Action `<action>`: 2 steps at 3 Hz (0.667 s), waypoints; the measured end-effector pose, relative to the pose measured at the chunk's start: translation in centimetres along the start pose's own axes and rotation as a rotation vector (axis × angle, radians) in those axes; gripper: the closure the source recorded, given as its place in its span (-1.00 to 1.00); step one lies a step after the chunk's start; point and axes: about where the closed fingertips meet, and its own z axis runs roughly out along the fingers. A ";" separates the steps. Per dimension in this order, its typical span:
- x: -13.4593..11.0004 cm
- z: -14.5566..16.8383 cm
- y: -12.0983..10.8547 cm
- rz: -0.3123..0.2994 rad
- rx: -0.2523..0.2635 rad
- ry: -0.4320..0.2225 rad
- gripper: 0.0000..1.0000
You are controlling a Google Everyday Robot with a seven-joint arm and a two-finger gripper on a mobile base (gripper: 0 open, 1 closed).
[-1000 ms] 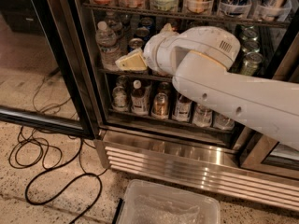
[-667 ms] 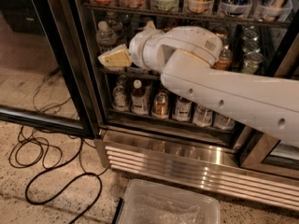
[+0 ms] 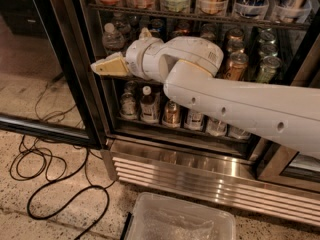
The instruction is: Pick coke can from top shelf of fridge
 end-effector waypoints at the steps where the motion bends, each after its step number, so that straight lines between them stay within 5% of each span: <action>1: -1.6 -0.6 -1.4 -0.043 0.046 0.002 -1.00; 2: -4.9 -1.5 -4.1 -0.078 0.148 0.004 -1.00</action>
Offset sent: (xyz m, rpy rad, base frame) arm 0.0021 0.0107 0.0155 -0.2228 -0.2677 -0.3768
